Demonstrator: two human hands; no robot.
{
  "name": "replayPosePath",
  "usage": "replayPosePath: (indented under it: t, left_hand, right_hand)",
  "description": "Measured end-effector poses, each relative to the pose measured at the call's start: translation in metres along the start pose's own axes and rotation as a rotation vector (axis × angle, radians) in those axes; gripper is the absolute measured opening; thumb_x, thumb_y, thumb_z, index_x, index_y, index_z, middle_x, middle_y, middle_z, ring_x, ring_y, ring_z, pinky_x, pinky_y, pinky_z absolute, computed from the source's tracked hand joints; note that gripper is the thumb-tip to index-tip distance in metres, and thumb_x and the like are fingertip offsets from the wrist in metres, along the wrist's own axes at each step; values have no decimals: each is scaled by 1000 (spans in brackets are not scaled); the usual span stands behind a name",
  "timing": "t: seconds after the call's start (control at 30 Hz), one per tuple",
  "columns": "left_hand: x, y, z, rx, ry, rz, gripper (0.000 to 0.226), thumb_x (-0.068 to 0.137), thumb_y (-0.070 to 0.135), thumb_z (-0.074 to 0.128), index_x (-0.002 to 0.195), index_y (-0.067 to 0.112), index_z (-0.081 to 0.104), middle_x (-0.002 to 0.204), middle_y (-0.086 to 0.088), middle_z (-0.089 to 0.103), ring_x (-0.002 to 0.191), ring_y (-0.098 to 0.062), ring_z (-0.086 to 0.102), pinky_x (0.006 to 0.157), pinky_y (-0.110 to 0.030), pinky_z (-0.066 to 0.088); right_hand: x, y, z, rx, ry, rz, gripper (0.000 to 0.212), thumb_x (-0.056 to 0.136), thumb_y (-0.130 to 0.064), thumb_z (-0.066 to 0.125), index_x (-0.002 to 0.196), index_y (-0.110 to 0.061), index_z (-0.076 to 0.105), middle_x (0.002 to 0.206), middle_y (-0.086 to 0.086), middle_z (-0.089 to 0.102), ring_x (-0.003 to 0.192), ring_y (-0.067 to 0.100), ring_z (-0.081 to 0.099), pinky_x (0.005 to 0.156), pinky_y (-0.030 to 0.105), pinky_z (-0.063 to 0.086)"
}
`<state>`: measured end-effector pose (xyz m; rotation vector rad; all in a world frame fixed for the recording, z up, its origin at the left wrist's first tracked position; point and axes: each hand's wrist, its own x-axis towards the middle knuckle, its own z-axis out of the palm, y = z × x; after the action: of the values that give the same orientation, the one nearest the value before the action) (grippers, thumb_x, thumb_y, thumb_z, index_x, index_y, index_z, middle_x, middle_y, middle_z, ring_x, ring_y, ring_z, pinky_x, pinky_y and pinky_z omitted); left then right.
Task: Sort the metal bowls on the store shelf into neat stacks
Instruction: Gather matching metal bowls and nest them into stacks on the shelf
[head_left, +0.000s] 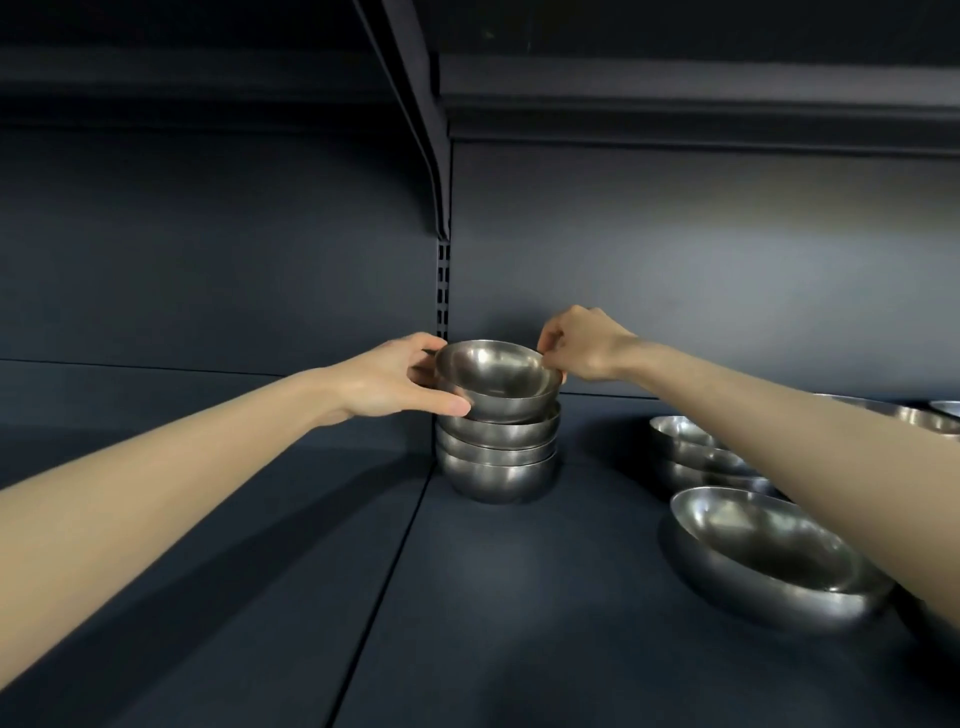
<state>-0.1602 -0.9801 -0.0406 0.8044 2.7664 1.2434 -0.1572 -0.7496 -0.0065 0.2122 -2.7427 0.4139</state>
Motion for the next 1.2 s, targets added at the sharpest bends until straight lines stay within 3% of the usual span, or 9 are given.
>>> replayPosePath:
  t: [0.1,0.23,0.37,0.5,0.63,0.73,0.87,1.03,1.2]
  left_hand:
    - [4,-6,2,-15,-18,-4,70,68,34,84,127,27,47,117,10,64,110,-4,60,105,-33,43]
    - [8,-11,7,-79,-55,-16,53,76,26,79,120,30,49,113,10,67,111,-8,62,102,-40,47]
    - [10,-14,10,-110,-73,-24,50,79,23,76,122,27,50,107,10,70,109,-8,63,102,-41,47]
    - [11,-15,8,-143,-105,-26,56,81,22,74,130,23,48,100,16,72,107,-5,64,101,-39,47]
    - [11,-15,7,-140,-128,-50,69,80,26,74,140,21,40,114,13,67,112,-6,60,101,-36,47]
    - [10,-13,8,-136,-140,-42,54,79,23,75,126,27,49,113,11,68,111,-7,61,103,-38,46]
    - [10,-14,13,-115,-97,-20,65,74,18,80,129,22,47,114,5,67,108,-11,64,103,-39,46]
    - [10,-15,15,-145,-94,3,44,76,17,79,108,33,53,107,10,69,108,-13,65,101,-39,48]
    - [7,-16,17,-182,-83,18,44,76,15,78,109,29,52,99,13,72,104,-9,66,94,-25,51]
  right_hand:
    - [1,2,3,1,-27,18,25,83,0,48,90,-7,70,68,4,69,69,5,57,61,19,43]
    - [1,4,8,-1,-46,30,24,83,-1,48,87,-9,70,69,4,68,67,3,55,69,21,41]
    - [2,6,12,1,-75,40,21,82,-2,49,82,-10,69,66,2,65,68,8,57,69,23,43]
    - [5,7,12,-2,-98,42,20,83,-4,50,82,-11,69,65,0,65,67,6,56,74,22,43]
    - [8,7,11,-9,-126,46,19,85,-6,50,85,-10,69,67,1,66,64,9,57,68,24,45]
    - [8,7,12,27,-196,74,22,89,-9,47,100,-5,66,81,8,69,63,15,62,60,24,49]
    - [6,6,12,114,-264,102,25,93,-9,46,109,-2,62,75,5,68,63,13,66,62,24,53]
    - [5,6,12,121,-257,97,27,93,-7,42,111,1,62,72,3,66,63,14,66,63,24,53]
    - [2,7,8,145,-281,100,25,94,-10,44,110,0,61,84,13,70,66,15,67,69,27,55]
